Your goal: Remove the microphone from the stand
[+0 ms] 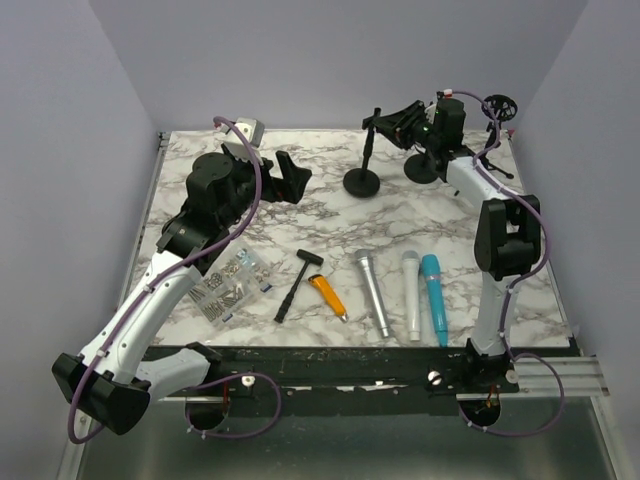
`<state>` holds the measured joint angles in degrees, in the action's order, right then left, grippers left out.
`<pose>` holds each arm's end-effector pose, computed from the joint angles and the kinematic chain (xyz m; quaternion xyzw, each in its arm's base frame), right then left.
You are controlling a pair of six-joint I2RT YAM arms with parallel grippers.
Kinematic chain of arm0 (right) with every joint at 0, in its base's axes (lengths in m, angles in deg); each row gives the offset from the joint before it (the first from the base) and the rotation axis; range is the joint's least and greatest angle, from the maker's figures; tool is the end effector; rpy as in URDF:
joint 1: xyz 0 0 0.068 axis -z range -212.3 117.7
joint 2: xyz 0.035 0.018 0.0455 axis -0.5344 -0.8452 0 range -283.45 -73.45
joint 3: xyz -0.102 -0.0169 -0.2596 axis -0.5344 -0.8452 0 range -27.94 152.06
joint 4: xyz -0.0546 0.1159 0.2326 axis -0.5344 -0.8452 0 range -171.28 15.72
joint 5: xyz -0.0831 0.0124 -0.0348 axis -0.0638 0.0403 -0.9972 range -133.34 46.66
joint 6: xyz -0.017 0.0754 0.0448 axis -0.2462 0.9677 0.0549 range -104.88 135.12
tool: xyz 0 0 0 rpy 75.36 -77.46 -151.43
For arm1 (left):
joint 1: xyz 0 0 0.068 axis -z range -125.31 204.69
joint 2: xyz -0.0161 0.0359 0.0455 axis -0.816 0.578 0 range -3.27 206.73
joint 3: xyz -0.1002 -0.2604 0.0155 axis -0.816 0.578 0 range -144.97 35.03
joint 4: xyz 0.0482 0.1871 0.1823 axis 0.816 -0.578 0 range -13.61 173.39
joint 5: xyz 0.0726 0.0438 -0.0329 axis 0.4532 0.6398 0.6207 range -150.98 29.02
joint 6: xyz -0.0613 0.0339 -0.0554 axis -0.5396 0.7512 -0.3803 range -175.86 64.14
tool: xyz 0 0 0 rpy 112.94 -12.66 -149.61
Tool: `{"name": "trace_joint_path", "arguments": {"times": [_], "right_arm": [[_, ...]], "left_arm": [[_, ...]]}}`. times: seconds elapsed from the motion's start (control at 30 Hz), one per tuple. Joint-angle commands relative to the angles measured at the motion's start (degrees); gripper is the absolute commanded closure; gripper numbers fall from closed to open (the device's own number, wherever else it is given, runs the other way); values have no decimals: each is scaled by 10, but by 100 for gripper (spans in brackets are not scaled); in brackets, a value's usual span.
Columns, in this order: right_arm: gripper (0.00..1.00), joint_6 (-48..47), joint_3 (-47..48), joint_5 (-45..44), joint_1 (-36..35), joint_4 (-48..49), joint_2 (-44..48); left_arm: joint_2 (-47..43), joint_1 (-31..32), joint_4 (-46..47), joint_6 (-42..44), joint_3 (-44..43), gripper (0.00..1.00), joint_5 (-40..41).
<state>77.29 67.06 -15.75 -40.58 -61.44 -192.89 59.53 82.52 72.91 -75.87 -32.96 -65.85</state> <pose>0.5356 0.1151 0.2717 0.2067 0.7391 0.5050 0.3949 0.2550 -0.1422 0.4226 0.0789 0.7347 -0.3016 0.6026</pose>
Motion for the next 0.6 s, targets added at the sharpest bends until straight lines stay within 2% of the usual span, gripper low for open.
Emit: {"name": "trace_joint_path", "arguments": {"times": [0.0, 0.4, 0.5, 0.57], "right_arm": [[91, -74, 37, -77, 5, -66, -22], [89, -115, -1, -133, 5, -29, -4], [81, -114, -9, -127, 5, -25, -7], [69, -113, -27, -126, 5, -13, 2]], "left_arm": [[2, -6, -3, -6, 0, 2, -15], [5, -10, -1, -13, 0, 1, -24], [8, -11, -1, -14, 1, 1, -24], [10, -12, -1, -15, 1, 1, -25]]}}
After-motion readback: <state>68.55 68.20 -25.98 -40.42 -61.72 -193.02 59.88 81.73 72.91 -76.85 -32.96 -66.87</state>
